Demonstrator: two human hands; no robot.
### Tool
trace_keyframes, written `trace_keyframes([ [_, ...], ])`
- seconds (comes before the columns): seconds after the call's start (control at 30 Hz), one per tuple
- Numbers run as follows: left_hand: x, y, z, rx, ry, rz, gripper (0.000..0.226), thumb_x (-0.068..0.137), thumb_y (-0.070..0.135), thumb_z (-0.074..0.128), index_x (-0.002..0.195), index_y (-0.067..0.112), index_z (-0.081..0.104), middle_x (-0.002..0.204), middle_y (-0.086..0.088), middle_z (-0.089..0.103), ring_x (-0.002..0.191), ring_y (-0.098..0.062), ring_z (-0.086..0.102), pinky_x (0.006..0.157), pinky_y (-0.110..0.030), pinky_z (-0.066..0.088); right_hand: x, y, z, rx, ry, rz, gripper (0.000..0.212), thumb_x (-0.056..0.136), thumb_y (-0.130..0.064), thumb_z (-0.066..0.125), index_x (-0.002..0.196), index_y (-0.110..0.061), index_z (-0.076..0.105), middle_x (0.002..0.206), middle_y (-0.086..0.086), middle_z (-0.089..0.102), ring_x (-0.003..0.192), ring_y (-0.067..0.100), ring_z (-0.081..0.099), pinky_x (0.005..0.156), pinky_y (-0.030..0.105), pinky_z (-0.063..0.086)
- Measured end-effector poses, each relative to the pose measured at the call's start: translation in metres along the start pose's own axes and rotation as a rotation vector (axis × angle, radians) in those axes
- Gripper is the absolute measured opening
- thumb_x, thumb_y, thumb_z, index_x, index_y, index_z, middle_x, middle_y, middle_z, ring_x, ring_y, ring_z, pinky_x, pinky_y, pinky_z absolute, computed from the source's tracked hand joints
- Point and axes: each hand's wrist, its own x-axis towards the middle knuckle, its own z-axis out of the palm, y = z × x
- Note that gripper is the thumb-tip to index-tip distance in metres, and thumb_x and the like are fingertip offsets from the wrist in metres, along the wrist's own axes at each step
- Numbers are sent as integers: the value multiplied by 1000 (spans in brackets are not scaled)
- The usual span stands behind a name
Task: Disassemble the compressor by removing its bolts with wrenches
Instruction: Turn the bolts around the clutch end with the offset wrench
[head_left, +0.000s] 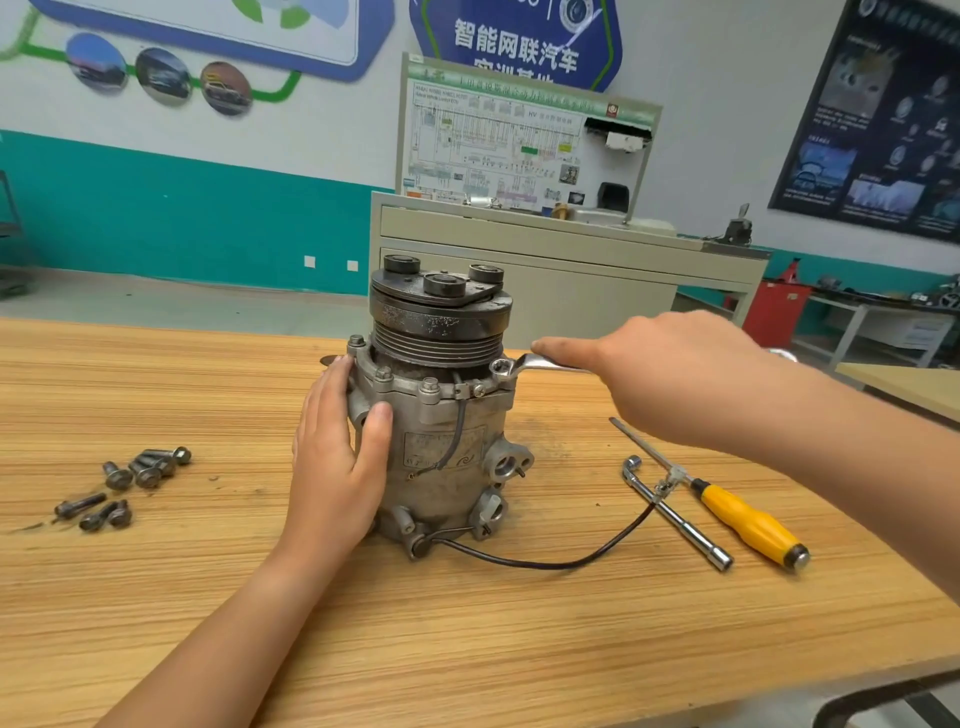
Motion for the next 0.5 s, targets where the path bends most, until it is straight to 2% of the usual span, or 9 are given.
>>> trace_keyframes([
  [0.1, 0, 0, 0, -15, 3, 2, 64, 86, 42, 35, 145, 17, 29, 148, 3, 33, 137, -7, 26, 114, -30, 20, 1, -3, 6, 79, 26, 37, 69, 91, -4, 35, 139, -49, 13, 57, -5, 38, 46, 12, 38, 37, 23, 25],
  [0.2, 1, -1, -1, -18, -1, 2, 64, 86, 42, 35, 145, 17, 29, 147, 4, 34, 136, -6, 26, 113, -28, 21, -2, -6, 13, 163, 23, 14, 45, 99, -31, 29, 139, -46, 14, 60, -7, 41, 52, 14, 42, 42, 24, 28],
  [0.27, 2, -2, -1, -17, -1, 5, 64, 85, 42, 36, 144, 17, 30, 146, 4, 34, 133, -4, 27, 111, -26, 21, -3, -8, 17, 257, -1, -1, 40, 98, -43, 20, 139, -44, 18, 82, -3, 60, 75, 23, 57, 52, 28, 37],
  [0.33, 2, -2, -1, -17, 1, 14, 64, 85, 43, 36, 144, 18, 31, 144, 6, 35, 132, -3, 28, 110, -26, 22, -3, -7, 20, 284, 0, -3, 42, 97, -47, 18, 139, -43, 20, 103, 0, 65, 92, 25, 60, 62, 32, 42],
  [0.4, 3, -2, -1, -10, 2, 33, 66, 84, 48, 36, 143, 18, 32, 140, 8, 36, 130, -2, 29, 109, -25, 23, -3, -5, 21, 302, 22, 22, 43, 97, -49, 18, 139, -42, 22, 102, 0, 65, 92, 24, 60, 64, 31, 43],
  [0.5, 4, -5, -4, 52, -19, 82, 73, 80, 55, 31, 142, 17, 33, 141, 5, 38, 132, -8, 31, 111, -34, 25, -8, -3, 22, 355, 65, 49, 39, 96, -49, 21, 132, -39, 31, 84, -3, 61, 81, 21, 60, 64, 32, 49],
])
